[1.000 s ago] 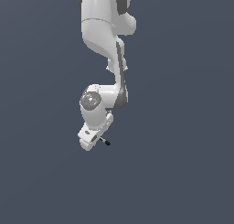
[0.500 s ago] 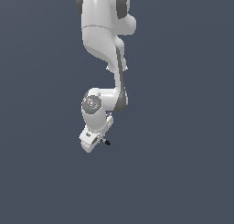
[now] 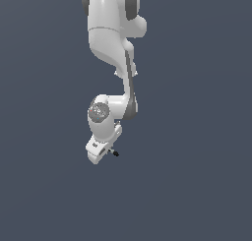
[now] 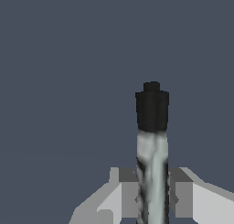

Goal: Pick up the object and move it to a goal position.

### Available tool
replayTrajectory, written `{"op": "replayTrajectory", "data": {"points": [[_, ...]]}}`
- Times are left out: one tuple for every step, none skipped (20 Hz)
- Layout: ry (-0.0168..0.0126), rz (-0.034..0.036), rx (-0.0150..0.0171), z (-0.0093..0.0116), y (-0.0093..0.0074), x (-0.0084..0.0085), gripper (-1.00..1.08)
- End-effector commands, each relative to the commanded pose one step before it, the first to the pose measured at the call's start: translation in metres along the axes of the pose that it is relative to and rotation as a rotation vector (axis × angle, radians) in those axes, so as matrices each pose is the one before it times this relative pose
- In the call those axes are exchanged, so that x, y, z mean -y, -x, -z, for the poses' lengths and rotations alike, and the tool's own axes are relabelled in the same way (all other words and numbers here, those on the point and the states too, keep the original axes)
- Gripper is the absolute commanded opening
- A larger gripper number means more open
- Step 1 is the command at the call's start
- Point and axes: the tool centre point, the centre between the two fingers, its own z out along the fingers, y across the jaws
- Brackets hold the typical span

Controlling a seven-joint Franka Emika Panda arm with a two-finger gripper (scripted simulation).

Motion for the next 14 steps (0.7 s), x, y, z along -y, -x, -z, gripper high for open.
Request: {"op": "replayTrajectory", "data": {"points": [[0.00043, 0.00052, -0.00036, 0.00168, -0.00355, 0.00104, -1.00], [0.00000, 0.00000, 0.00000, 0.00135, -0.00300, 0.00098, -1.00], [0.00000, 0.00000, 0.00000, 0.00174, -0.00386, 0.00126, -1.00], [0.00000, 0.00000, 0.00000, 0.00213, -0.00473, 0.00154, -1.00], [0.00000, 0.00000, 0.00000, 0.00253, -0.00561, 0.00181, -1.00], [0.00000, 0.00000, 0.00000, 0.00293, -0.00650, 0.00209, -1.00], [0.00000, 0.00000, 0.00000, 0.00333, -0.00741, 0.00237, -1.00], [0.00000, 0.00000, 0.00000, 0.00373, -0.00829, 0.00264, -1.00], [0.00000, 0.00000, 0.00000, 0.00404, -0.00897, 0.00284, -1.00], [0.00000, 0.00000, 0.00000, 0.00425, -0.00944, 0.00298, -1.00], [0.00000, 0.00000, 0.00000, 0.00439, -0.00975, 0.00306, -1.00], [0.00000, 0.00000, 0.00000, 0.00448, -0.00996, 0.00310, -1.00], [0.00000, 0.00000, 0.00000, 0.00454, -0.01010, 0.00311, -1.00], [0.00000, 0.00000, 0.00000, 0.00457, -0.01018, 0.00311, -1.00]]}}
